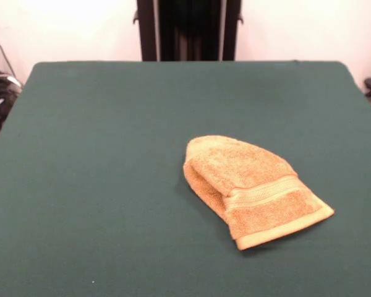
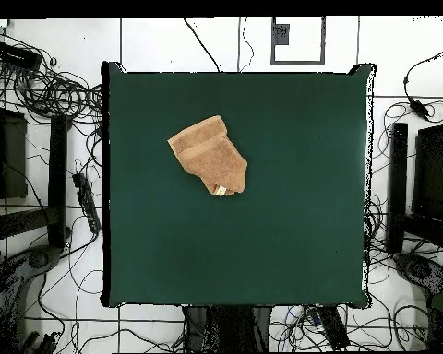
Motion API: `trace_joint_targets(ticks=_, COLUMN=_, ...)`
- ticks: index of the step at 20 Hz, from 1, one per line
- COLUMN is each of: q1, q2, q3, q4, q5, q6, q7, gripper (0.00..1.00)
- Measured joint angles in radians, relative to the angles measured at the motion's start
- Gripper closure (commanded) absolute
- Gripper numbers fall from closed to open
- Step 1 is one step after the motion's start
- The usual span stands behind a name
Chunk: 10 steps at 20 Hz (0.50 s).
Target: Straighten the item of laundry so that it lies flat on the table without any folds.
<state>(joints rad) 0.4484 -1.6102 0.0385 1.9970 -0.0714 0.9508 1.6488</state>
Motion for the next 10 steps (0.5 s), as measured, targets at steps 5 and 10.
trace_joint_targets(ticks=5, q1=0.002, q2=0.038, q3=0.0, q4=-0.056, q5=-0.005, q6=0.052, q7=0.04, gripper=0.0)
trace_joint_targets(ticks=10, q1=0.013, q2=0.103, q3=0.002, q4=-0.109, q5=-0.029, q6=0.052, q7=0.116, gripper=0.0)
